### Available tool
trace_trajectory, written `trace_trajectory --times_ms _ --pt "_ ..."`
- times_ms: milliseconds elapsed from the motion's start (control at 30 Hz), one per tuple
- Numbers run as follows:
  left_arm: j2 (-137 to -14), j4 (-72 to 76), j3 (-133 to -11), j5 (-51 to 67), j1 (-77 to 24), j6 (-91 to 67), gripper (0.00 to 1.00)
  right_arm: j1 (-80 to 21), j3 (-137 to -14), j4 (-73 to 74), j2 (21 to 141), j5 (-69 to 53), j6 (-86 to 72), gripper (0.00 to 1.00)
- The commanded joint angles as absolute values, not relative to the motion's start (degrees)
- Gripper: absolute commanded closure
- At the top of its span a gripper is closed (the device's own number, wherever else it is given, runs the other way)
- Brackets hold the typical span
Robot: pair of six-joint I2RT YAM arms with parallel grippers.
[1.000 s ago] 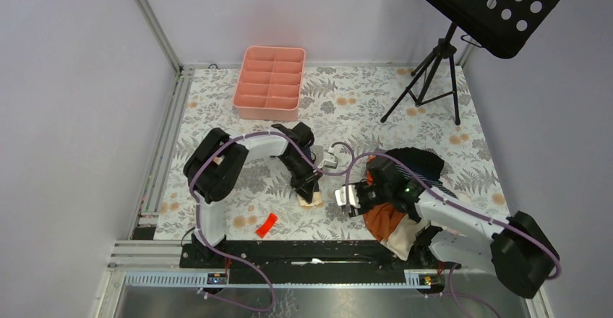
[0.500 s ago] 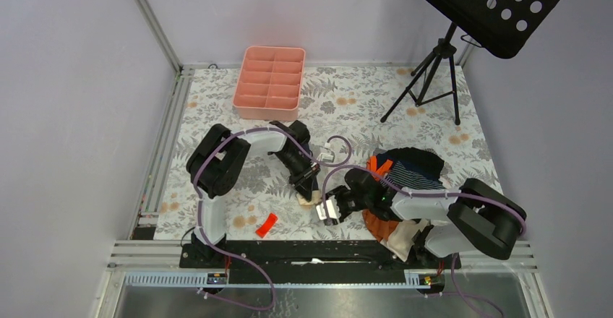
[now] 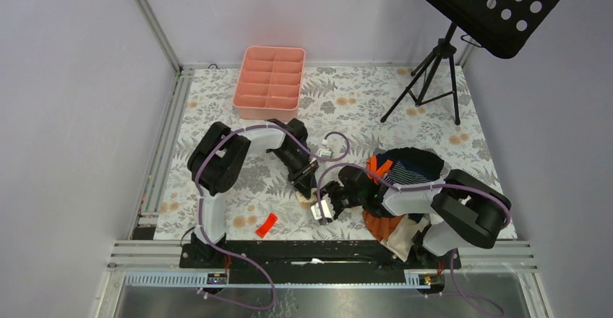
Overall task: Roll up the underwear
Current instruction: Roll the underwear to the center of the board.
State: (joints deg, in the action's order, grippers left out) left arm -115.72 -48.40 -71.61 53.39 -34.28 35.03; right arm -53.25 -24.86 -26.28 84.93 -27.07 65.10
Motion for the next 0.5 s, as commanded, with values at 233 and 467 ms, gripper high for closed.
trace_trajectory --times_ms 233,467 --pt "-117.3 -44.8 -73.9 50.0 -33.7 36.6 0.86 -53.9 -27.2 -23.4 90.4 -24.1 72.0 0.72" --pt "-115.2 -49.5 -76.4 49.6 -31.0 38.1 0.76 -54.4 -29.9 -18.1 91.8 -22.1 69.9 0.95"
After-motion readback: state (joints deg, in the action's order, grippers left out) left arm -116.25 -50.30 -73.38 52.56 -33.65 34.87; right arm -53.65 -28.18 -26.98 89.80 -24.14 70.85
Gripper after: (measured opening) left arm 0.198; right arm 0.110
